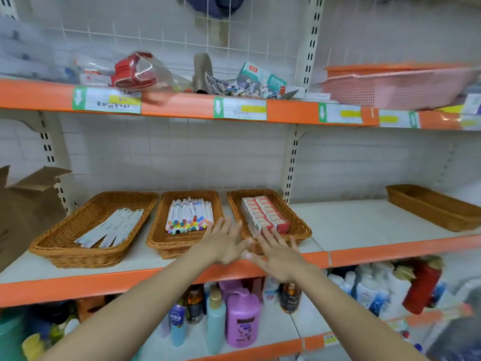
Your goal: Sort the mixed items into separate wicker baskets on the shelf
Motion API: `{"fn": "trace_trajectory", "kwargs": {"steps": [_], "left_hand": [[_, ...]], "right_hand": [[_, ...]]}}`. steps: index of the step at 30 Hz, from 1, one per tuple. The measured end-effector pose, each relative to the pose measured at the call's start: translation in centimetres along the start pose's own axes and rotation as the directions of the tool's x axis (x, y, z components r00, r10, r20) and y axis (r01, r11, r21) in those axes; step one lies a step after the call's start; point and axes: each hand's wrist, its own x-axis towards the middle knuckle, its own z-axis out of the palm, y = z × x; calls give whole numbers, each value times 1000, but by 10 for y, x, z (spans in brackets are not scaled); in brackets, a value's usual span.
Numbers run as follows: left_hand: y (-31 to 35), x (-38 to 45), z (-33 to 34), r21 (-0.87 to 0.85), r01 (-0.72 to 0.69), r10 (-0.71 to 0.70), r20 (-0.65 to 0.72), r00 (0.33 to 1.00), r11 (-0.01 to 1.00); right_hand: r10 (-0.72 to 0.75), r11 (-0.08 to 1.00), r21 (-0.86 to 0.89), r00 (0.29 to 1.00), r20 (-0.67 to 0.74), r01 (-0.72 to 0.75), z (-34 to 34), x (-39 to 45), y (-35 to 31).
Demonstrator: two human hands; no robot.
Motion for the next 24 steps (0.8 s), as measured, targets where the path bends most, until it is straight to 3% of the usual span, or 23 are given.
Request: {"fn": "trace_trajectory", "kwargs": {"steps": [13, 24], "left_hand": [[151, 98, 15, 56, -224, 224, 9, 975, 973], [311, 140, 33, 0, -174, 174, 24, 985, 985]], "right_hand": [[187, 982, 42, 982, -21, -186, 0, -18, 159], [173, 985, 16, 985, -19, -173, -14, -66, 330]]}}
